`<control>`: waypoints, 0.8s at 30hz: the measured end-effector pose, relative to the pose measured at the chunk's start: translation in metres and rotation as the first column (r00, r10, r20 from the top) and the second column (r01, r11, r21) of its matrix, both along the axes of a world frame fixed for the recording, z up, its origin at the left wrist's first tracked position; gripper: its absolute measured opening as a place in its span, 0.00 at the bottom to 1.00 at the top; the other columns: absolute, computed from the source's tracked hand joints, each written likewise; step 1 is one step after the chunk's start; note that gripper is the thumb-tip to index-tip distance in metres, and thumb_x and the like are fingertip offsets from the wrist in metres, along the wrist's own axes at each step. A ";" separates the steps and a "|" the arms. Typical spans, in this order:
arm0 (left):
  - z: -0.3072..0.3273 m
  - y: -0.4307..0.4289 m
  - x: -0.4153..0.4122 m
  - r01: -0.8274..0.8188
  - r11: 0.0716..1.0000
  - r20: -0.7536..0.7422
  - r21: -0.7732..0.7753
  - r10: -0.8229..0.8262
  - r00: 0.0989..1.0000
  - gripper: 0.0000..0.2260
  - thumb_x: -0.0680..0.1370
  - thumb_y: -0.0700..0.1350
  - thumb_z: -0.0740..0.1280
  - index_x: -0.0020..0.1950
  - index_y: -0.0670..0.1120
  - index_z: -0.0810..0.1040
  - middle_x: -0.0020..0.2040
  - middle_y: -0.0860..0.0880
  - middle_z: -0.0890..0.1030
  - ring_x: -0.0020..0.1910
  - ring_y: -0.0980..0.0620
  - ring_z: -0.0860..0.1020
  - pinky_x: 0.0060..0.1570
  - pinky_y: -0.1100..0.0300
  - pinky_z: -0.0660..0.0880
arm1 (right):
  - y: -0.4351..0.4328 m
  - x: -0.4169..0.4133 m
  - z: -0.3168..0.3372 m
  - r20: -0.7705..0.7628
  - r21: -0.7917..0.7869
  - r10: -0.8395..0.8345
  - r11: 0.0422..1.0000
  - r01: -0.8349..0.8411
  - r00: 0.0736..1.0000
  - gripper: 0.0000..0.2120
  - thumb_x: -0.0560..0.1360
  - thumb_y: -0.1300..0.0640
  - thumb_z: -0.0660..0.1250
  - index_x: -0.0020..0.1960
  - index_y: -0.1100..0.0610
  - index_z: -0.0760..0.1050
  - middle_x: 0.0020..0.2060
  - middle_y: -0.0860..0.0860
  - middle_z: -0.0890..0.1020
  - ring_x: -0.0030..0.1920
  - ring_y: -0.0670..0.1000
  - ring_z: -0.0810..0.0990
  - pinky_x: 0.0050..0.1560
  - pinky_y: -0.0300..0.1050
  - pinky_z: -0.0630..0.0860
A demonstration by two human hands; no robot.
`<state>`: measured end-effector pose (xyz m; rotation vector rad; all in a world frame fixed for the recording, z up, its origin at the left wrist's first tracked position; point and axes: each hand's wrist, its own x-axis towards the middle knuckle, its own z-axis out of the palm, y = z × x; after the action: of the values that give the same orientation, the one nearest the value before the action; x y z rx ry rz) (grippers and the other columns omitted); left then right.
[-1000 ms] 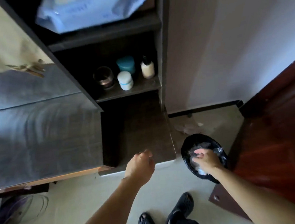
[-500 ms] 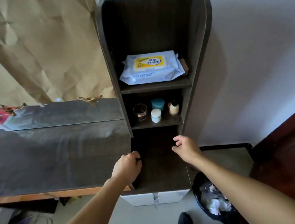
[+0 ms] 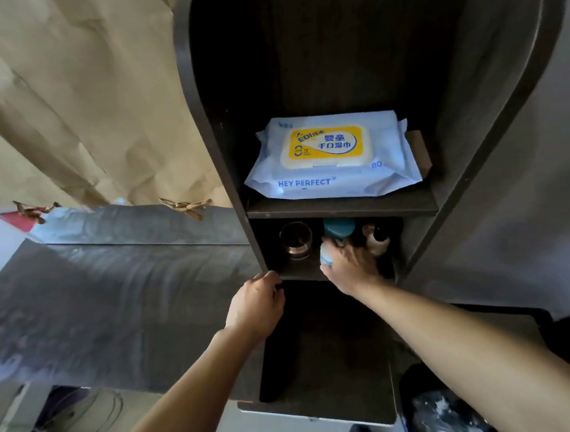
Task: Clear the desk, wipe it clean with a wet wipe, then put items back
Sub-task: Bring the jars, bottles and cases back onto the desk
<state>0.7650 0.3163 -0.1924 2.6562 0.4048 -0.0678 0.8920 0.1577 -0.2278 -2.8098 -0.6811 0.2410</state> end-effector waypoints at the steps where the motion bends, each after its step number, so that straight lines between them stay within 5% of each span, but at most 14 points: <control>1: -0.001 -0.004 0.008 0.007 1.000 0.006 -0.002 -0.007 1.000 0.10 0.77 0.45 0.62 0.56 0.45 0.76 0.52 0.46 0.79 0.50 0.42 0.78 0.45 0.53 0.74 | -0.004 0.000 -0.006 0.015 0.018 0.002 1.000 -0.003 1.000 0.19 0.73 0.51 0.63 0.63 0.52 0.68 0.54 0.58 0.77 0.51 0.62 0.78 0.45 0.50 0.74; 5: -0.009 -0.017 0.042 0.039 0.999 0.042 -0.018 -0.038 0.998 0.16 0.75 0.41 0.63 0.62 0.43 0.74 0.56 0.42 0.73 0.53 0.39 0.76 0.50 0.48 0.74 | -0.024 -0.006 -0.021 -0.032 0.003 -0.017 1.000 0.017 0.999 0.27 0.73 0.48 0.64 0.70 0.47 0.62 0.58 0.55 0.71 0.60 0.57 0.71 0.50 0.50 0.74; 9: -0.018 -0.024 0.089 0.015 0.996 -0.039 0.084 -0.012 0.999 0.23 0.76 0.45 0.63 0.70 0.46 0.66 0.64 0.41 0.68 0.60 0.37 0.72 0.55 0.48 0.71 | -0.043 -0.019 -0.032 -0.053 0.134 0.041 0.990 -0.034 0.998 0.28 0.70 0.55 0.67 0.68 0.48 0.65 0.60 0.53 0.71 0.61 0.56 0.71 0.51 0.52 0.77; 13: -0.029 -0.023 0.121 -0.023 1.000 -0.171 0.006 0.024 0.985 0.20 0.78 0.48 0.63 0.70 0.49 0.66 0.63 0.41 0.75 0.59 0.39 0.76 0.53 0.51 0.73 | -0.069 -0.034 -0.041 -0.081 0.251 0.046 0.968 -0.024 0.996 0.28 0.66 0.59 0.69 0.64 0.48 0.68 0.59 0.51 0.73 0.58 0.56 0.74 0.50 0.52 0.78; 20: -0.053 -0.026 0.097 -0.037 0.999 -0.028 0.032 0.038 0.999 0.24 0.74 0.49 0.69 0.69 0.49 0.67 0.61 0.40 0.69 0.46 0.35 0.77 0.40 0.49 0.74 | -0.097 -0.047 -0.043 -0.089 0.220 -0.036 0.974 0.055 0.995 0.27 0.64 0.58 0.70 0.62 0.49 0.73 0.56 0.49 0.76 0.56 0.53 0.77 0.44 0.42 0.75; 24: -0.054 -0.031 0.069 -0.017 1.000 -0.001 0.016 0.017 1.000 0.27 0.72 0.50 0.71 0.68 0.48 0.68 0.60 0.40 0.68 0.53 0.36 0.75 0.45 0.47 0.75 | -0.092 -0.052 -0.036 -0.121 0.191 -0.044 0.979 0.067 0.992 0.26 0.65 0.56 0.69 0.63 0.49 0.72 0.56 0.49 0.75 0.57 0.51 0.74 0.45 0.40 0.71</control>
<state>0.8344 0.2856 -0.2462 2.6677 0.4302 -0.0616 0.8400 0.0652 -0.2635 -2.6011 -0.5664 0.3081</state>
